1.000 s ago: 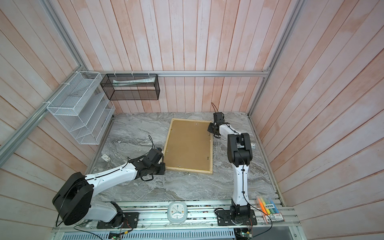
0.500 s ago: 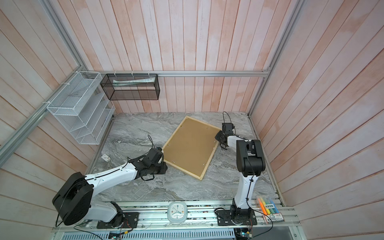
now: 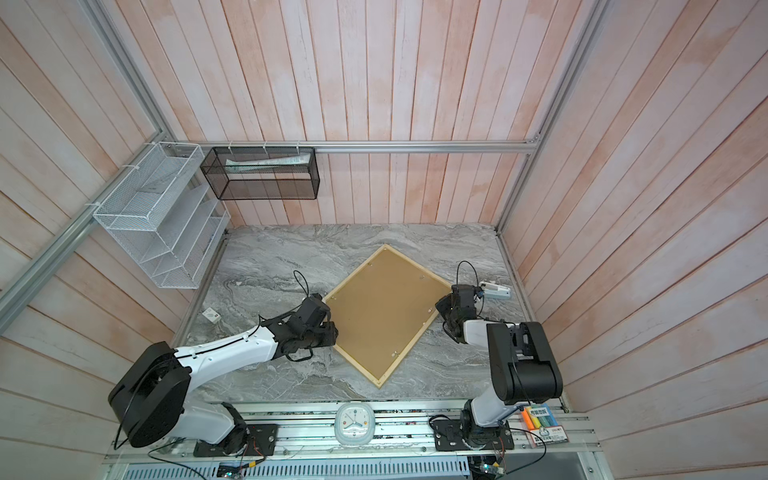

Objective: Put the photo into the frame

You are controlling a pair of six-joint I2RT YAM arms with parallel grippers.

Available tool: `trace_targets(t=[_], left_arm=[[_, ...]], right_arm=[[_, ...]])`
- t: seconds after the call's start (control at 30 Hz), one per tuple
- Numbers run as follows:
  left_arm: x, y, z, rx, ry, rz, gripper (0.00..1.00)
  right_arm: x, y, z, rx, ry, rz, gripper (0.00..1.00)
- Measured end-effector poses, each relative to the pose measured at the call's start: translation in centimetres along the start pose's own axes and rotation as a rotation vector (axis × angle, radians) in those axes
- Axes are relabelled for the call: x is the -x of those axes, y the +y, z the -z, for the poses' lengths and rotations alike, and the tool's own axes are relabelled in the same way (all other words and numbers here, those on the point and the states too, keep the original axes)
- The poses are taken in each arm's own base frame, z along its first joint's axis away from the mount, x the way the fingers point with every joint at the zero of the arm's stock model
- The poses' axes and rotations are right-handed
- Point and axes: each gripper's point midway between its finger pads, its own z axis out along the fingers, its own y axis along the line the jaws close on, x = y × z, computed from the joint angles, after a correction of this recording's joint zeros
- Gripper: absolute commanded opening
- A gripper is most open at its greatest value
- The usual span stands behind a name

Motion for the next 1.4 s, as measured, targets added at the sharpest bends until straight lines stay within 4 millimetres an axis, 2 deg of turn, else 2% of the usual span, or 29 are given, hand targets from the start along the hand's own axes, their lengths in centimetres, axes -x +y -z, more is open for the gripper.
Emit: trace_targets(t=[0.17,0.33,0.67,0.83,1.07,1.23,1.4], left_arm=[[-1.0,-0.3,-0.6,0.010,0.021,0.004,0.48],[-1.7,0.2,-0.4,0.060,0.018,0.020,0.49],[-1.9,1.3,-0.6,0.120,0.012,0.046,0.49],[-1.6,2.2,-1.1,0.141,0.015,0.062,0.49],[1.5,4.5,-2.0,0.147,-0.032,0.092,0.49],[4.6,6.1,-4.1,0.120,-0.066,0.089,0.48],[10.4,5.8,-6.7,0.078,-0.123,0.051,0.46]], right_arm=[[-0.4,0.3,0.0,0.014,0.021,-0.018,0.32],[-0.6,0.3,-0.4,0.017,0.036,-0.023,0.33],[-0.7,1.2,-0.6,0.056,0.050,-0.007,0.47],[-0.7,1.5,-0.3,0.065,0.054,0.005,0.47],[-0.2,3.1,1.2,0.127,0.040,0.025,0.48],[-0.8,4.2,2.7,0.194,0.070,0.042,0.48],[-1.4,4.2,4.4,0.226,0.080,0.065,0.49]])
